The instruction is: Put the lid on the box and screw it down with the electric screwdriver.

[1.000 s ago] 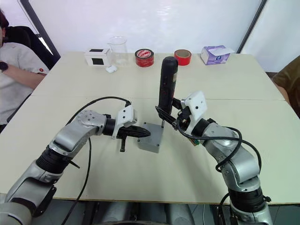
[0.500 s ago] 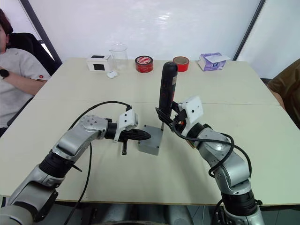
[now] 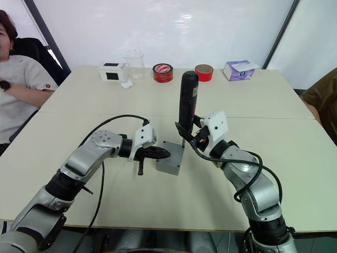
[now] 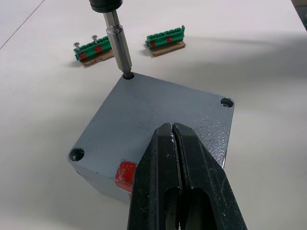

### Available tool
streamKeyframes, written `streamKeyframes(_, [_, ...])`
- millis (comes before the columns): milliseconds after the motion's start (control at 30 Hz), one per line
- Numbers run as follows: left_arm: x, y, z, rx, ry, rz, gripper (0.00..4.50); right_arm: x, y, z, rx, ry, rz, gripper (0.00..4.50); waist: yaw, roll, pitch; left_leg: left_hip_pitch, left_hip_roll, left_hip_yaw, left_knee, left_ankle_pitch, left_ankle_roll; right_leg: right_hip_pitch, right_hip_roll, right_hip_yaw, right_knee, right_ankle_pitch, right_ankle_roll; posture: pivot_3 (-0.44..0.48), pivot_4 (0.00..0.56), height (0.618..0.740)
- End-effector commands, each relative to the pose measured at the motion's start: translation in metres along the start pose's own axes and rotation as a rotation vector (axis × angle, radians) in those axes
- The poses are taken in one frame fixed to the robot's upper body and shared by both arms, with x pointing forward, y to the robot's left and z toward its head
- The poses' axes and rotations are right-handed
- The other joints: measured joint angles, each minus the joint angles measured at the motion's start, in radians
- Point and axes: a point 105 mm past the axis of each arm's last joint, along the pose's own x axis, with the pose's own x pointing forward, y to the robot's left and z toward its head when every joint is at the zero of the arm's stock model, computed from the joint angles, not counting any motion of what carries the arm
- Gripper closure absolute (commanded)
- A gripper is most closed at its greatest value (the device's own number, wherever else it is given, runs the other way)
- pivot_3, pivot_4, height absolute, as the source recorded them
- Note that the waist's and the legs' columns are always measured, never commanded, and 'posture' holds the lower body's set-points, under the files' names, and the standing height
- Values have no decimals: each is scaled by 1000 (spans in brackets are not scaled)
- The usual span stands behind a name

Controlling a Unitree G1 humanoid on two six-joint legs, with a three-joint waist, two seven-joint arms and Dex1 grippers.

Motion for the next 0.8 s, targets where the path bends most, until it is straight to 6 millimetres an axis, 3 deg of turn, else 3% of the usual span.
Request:
streamKeyframes(33, [3, -7, -40, -59, 142, -12, 4500, -9, -6, -66, 61, 288, -41, 2642, 0, 0, -3, 0, 0, 0, -1, 0, 0, 0, 0, -1, -1, 0, 0, 0, 150, 740])
streamKeyframes(267, [1, -9, -48, -67, 160, -21, 4500, -19, -5, -93, 87, 415, -74, 2642, 0, 0, -16, 0, 0, 0, -5, 0, 0, 1, -1, -1, -6, -1, -2, 0, 150, 740])
streamKeyframes(633, [5, -14, -56, -79, 172, -27, 4500, -16, -14, -98, 160, 380, -187, 2642, 1, 0, -17, 0, 0, 0, -12, 0, 0, 2, -2, -1, -10, -2, -2, 0, 150, 740])
streamKeyframes(800, [5, -15, -57, -75, 173, -27, 4500, -25, -17, -106, 153, 403, -219, 2642, 3, 0, -18, 0, 1, 0, -18, 0, 0, 1, -5, -1, -10, -4, -4, 0, 150, 740])
